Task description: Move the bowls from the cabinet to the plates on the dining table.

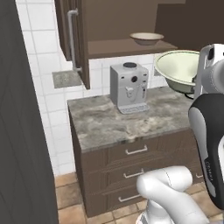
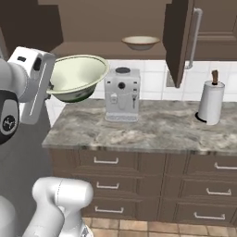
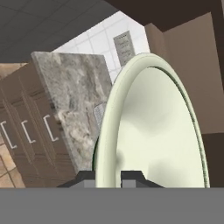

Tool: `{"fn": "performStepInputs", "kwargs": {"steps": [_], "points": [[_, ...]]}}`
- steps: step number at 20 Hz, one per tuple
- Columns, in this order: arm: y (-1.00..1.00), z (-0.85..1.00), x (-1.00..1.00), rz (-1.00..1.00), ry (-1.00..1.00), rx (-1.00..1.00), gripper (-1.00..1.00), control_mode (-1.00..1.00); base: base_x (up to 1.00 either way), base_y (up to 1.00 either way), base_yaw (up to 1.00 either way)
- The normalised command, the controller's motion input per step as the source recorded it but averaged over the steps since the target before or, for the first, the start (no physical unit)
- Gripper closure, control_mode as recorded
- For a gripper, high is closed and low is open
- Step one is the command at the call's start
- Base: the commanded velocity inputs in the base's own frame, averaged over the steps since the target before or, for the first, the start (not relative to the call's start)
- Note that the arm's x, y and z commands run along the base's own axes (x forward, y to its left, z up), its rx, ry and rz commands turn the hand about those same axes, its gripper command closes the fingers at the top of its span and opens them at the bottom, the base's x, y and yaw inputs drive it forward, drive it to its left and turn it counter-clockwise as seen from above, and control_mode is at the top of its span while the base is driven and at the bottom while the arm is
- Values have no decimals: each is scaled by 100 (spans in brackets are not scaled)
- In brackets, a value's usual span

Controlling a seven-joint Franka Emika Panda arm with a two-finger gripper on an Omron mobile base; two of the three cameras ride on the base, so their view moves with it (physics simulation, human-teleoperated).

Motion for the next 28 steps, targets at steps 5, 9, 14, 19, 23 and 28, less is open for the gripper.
{"fn": "performStepInputs", "kwargs": {"steps": [5, 9, 14, 19, 23, 28], "points": [[0, 0, 0, 0, 0, 0, 100, 100, -1, -13, -35], [0, 0, 0, 0, 0, 0, 100, 100, 0, -13, -40], [0, 0, 0, 0, 0, 0, 100, 100, 0, -20, -43], [0, 0, 0, 0, 0, 0, 100, 100, 0, -13, -41], [0, 0, 0, 0, 0, 0, 100, 100, 1, -7, -39], [0, 0, 0, 0, 0, 0, 100, 100, 2, -5, -39]]}}
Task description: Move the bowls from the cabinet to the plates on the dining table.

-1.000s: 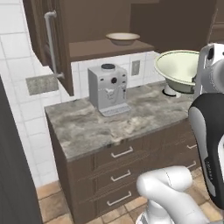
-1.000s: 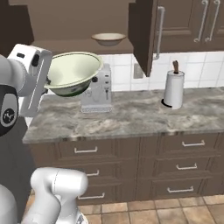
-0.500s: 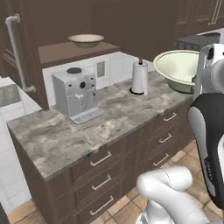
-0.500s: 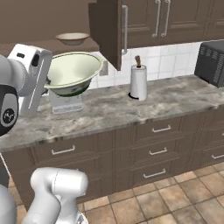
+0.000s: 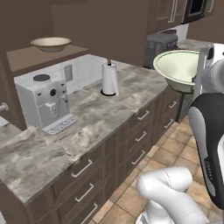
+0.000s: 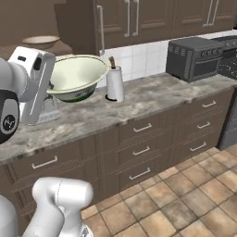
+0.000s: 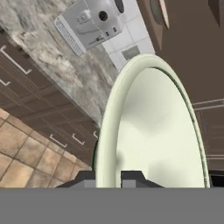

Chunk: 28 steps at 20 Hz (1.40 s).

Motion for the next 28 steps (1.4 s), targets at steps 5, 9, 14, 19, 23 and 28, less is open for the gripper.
{"fn": "performStepInputs", "kwargs": {"steps": [5, 9, 14, 19, 23, 28], "points": [[0, 0, 0, 0, 0, 0, 100, 100, 3, -5, -39], [0, 0, 0, 0, 0, 0, 100, 100, 2, -6, -39], [0, 0, 0, 0, 0, 0, 100, 100, 0, -7, -40], [0, 0, 0, 0, 0, 0, 100, 100, 0, -9, -41], [0, 0, 0, 0, 0, 0, 100, 100, 0, -9, -41], [0, 0, 0, 0, 0, 0, 100, 100, 0, -9, -41]]}}
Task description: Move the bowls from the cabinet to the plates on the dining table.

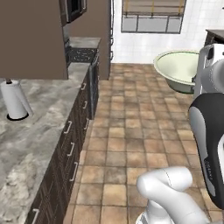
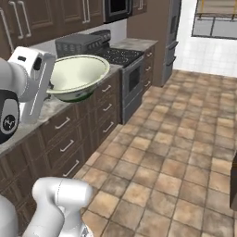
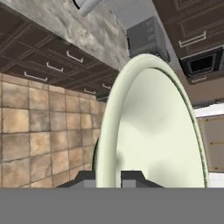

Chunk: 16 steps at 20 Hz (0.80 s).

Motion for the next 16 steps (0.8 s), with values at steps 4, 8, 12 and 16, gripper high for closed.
{"fn": "performStepInputs", "kwargs": {"steps": [4, 8, 12, 16], "points": [[0, 0, 0, 0, 0, 0, 100, 100, 0, -9, -41], [0, 0, 0, 0, 0, 0, 100, 100, 0, -9, -40], [0, 0, 0, 0, 0, 0, 100, 100, 2, -9, -40], [0, 0, 0, 0, 0, 0, 100, 100, 9, -6, -38]]}}
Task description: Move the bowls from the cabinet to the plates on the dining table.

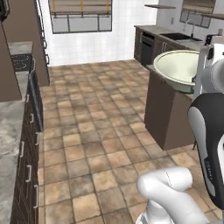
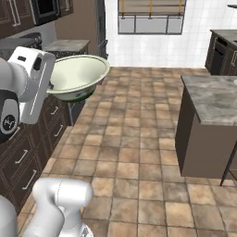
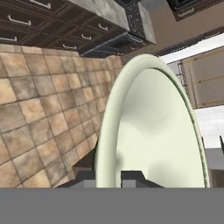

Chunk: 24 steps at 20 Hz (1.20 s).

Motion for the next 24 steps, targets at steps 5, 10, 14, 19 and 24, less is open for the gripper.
{"fn": "performStepInputs", "kwargs": {"steps": [5, 10, 14, 19, 24], "points": [[0, 0, 0, 0, 0, 0, 100, 100, 35, 1, -32], [0, 0, 0, 0, 0, 0, 100, 100, 56, 8, -24], [0, 0, 0, 0, 0, 0, 100, 100, 69, 9, -19], [0, 0, 0, 0, 0, 0, 100, 100, 73, 7, -13], [0, 0, 0, 0, 0, 0, 100, 100, 74, 1, -14]]}}
